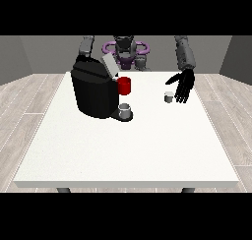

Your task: Insert the coffee pod into the coffee machine and close the lid

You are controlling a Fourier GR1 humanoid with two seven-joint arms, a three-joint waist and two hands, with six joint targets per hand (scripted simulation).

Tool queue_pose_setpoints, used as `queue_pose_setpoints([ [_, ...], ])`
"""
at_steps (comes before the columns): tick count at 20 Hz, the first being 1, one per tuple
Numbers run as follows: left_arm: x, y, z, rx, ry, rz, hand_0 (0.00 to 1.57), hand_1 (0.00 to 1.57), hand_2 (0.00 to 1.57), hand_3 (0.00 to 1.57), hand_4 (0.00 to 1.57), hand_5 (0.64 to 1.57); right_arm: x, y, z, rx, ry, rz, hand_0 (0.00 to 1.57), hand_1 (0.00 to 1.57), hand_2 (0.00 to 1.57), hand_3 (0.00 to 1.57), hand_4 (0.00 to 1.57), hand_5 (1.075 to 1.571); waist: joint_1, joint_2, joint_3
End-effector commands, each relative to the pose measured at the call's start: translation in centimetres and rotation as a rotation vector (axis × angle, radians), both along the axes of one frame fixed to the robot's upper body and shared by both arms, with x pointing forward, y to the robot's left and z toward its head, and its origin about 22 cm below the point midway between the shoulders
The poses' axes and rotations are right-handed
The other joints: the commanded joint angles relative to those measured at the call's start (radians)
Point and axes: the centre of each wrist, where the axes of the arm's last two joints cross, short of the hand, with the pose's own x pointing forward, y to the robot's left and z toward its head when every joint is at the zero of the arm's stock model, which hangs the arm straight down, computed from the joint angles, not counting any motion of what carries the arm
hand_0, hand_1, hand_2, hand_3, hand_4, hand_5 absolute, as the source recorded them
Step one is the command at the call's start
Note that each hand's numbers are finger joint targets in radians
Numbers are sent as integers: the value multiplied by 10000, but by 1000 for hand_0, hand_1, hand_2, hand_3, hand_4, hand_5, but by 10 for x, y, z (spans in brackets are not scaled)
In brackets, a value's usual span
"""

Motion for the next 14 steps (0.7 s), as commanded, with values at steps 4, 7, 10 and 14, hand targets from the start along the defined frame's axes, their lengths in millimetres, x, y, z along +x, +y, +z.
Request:
queue_pose_setpoints([
  [4, 16, -36, -15, 983, -433, -267, 940, 940, 950, 692, 81, 1571, 13, 0, -20, -121, 617, -173, 0, 0, 0, 0, 0, 1571, 360, -189, 2],
  [7, 13, -33, -25, 1815, -1108, -598, 1071, 1071, 1107, 914, 448, 1571, 5, 9, -15, -74, 297, 147, 0, 0, 0, 0, 0, 1571, 120, -122, -1],
  [10, 20, -14, -7, 2703, -1110, -257, 941, 941, 1039, 871, 429, 1571, 12, 6, -8, -377, 47, 456, 0, 0, 0, 0, 0, 1571, -173, 448, -1],
  [14, 22, -30, -19, 3595, -143, -760, 826, 826, 998, 857, 340, 1571, 11, 6, -25, -118, 497, 422, 0, 0, 0, 0, 0, 1571, -20, -114, 5],
])
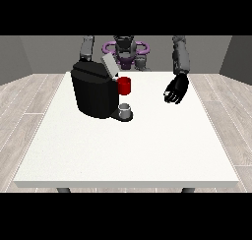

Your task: Insert the coffee pod into the coffee machine and close the lid

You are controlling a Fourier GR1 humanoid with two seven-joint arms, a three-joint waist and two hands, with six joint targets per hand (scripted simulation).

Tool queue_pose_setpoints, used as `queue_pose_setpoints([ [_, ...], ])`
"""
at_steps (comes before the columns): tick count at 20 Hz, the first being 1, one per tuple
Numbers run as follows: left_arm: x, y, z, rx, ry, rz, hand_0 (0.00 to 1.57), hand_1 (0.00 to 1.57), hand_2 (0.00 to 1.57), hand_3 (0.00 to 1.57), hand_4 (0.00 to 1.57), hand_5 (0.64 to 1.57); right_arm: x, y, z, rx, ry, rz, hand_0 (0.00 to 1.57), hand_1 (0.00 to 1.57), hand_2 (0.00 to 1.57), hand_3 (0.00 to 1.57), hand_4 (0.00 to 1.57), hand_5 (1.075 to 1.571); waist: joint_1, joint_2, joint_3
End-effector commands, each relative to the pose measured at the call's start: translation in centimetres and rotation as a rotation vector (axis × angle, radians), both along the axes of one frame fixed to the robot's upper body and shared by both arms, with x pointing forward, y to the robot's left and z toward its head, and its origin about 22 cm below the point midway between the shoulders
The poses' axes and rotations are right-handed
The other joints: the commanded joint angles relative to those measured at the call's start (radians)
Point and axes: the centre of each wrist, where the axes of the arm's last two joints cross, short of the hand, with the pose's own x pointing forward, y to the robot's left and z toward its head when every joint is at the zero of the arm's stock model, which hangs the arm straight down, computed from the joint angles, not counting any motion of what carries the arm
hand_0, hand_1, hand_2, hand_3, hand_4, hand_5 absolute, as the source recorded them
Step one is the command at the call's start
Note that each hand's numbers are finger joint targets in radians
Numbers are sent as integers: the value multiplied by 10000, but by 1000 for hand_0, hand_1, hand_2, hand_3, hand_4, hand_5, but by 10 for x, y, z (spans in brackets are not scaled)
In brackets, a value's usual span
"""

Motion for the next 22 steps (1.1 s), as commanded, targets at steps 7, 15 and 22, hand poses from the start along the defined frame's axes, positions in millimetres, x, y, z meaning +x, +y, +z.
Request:
queue_pose_setpoints([
  [7, 12, 17, 10, 1701, 844, 221, 730, 730, 961, 849, 392, 1571, 2, 3, -4, 115, -87, -16, 0, 0, 0, 0, 0, 1571, -263, 257, 0],
  [15, 26, -21, 4, 1375, 726, -633, 1190, 1190, 1287, 1216, 506, 1571, 7, -9, -20, -543, 853, -1041, 0, 0, 0, 0, 0, 1571, 153, -508, 2],
  [22, 36, -39, 15, -345, 796, -1592, 1447, 1447, 1431, 1354, 530, 1571, 4, -26, -41, -742, 1150, -970, 0, 0, 0, 0, 0, 1571, 465, -907, 3],
])
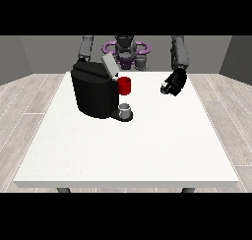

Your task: Insert the coffee pod into the coffee machine and close the lid

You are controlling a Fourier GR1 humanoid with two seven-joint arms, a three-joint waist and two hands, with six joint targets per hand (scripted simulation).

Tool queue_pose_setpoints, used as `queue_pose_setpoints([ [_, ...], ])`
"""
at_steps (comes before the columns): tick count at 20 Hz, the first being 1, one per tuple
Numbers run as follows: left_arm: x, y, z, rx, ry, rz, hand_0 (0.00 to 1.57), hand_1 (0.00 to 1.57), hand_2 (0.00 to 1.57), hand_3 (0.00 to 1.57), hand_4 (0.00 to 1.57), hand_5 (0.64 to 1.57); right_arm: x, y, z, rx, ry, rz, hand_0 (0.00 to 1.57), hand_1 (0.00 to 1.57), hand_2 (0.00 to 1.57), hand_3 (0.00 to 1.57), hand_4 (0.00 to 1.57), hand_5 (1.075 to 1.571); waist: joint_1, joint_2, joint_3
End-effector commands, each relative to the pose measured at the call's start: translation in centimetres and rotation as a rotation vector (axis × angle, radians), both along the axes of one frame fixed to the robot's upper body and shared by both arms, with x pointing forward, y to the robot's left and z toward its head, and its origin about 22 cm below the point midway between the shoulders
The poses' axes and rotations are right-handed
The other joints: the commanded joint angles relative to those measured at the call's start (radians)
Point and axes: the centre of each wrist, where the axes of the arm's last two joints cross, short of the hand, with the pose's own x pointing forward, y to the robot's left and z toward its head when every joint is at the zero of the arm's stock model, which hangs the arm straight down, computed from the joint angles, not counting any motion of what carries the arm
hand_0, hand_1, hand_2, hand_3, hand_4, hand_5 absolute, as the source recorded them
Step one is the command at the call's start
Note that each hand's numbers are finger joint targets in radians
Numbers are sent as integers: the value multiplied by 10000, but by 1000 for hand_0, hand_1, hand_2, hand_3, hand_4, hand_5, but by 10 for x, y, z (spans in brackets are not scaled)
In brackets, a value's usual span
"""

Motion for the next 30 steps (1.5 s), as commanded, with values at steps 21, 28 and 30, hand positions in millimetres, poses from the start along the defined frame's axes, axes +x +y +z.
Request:
queue_pose_setpoints([
  [21, 54, -133, 113, -1120, 559, -1088, 956, 956, 1160, 1358, 517, 1571, 5, 7, -21, 271, 358, -166, 0, 0, 0, 0, 0, 1571, -232, -1286, 2],
  [28, 65, -92, 169, -1392, -449, -382, 1216, 1216, 1265, 1256, 470, 1571, 26, 4, 33, 141, -732, 365, 0, 0, 0, 0, 0, 1571, -1257, -494, -4],
  [30, 66, -111, 203, -1052, -792, -389, 1155, 1155, 1247, 1266, 484, 1571, 22, -1, 15, 203, -1111, 373, 0, 0, 0, 0, 0, 1571, -1366, -162, 4],
])
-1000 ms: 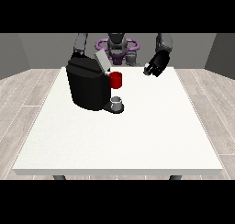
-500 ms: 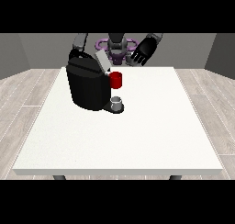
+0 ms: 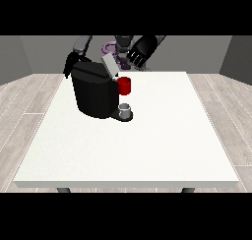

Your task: Insert the coffee pod into the coffee machine and close the lid

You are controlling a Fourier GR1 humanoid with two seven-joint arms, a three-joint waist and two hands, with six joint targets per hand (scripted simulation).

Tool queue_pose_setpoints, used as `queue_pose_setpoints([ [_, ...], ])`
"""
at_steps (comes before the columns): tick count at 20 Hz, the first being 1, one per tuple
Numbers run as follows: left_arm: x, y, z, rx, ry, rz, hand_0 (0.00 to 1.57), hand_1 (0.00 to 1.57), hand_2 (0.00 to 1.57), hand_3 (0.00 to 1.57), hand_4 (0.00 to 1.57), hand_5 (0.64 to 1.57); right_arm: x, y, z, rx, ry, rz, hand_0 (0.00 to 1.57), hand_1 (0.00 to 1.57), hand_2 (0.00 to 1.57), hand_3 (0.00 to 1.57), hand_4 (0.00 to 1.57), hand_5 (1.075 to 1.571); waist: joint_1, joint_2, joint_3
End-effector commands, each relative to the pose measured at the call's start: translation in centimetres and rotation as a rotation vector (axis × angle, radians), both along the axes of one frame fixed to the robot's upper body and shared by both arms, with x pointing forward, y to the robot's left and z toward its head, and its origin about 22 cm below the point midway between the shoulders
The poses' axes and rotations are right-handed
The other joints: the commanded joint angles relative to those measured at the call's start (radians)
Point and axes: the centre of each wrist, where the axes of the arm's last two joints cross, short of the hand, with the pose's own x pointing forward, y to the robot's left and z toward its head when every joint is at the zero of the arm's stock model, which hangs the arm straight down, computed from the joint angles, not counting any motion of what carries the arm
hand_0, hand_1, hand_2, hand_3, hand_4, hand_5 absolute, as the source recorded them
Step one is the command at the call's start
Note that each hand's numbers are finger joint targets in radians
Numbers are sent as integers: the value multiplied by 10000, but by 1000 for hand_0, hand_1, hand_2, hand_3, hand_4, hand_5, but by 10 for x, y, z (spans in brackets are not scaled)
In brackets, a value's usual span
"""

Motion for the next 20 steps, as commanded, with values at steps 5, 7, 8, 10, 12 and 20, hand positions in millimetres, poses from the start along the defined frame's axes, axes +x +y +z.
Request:
queue_pose_setpoints([
  [5, 3, 16, 59, -79, -908, 489, 1225, 1225, 1284, 1233, 478, 1571, 13, 16, 32, 25, -922, 171, 0, 0, 0, 0, 0, 1571, -635, 1106, 1],
  [7, 2, 2, 63, 58, -821, -53, 1265, 1265, 1303, 1256, 465, 1571, 19, -4, 29, 154, -628, -45, 0, 0, 0, 0, 0, 1571, -283, 1015, 4],
  [8, 4, 21, 54, 69, -847, 553, 1290, 1290, 1319, 1261, 478, 1571, 15, 17, 42, 66, -870, 224, 0, 0, 0, 0, 0, 1571, -691, 1080, -1],
  [10, 4, 4, 64, -54, -1089, 312, 1223, 1223, 1288, 1245, 491, 1571, 22, -7, 40, 161, -1029, 48, 0, 0, 0, 0, 147, 1571, -609, 1322, 4],
  [12, 2, 34, 60, 241, -1030, 685, 1207, 1207, 1280, 1238, 475, 1571, 23, 1, 61, -56, -1114, 306, 0, 0, 0, 0, 100, 1571, -849, 1444, -2],
  [20, 7, 4, 49, 208, -610, 265, 1239, 1239, 1286, 1222, 429, 1571, 18, 5, 35, 135, -875, -68, 0, 0, 0, 0, 153, 1571, -581, 1358, 2],
])
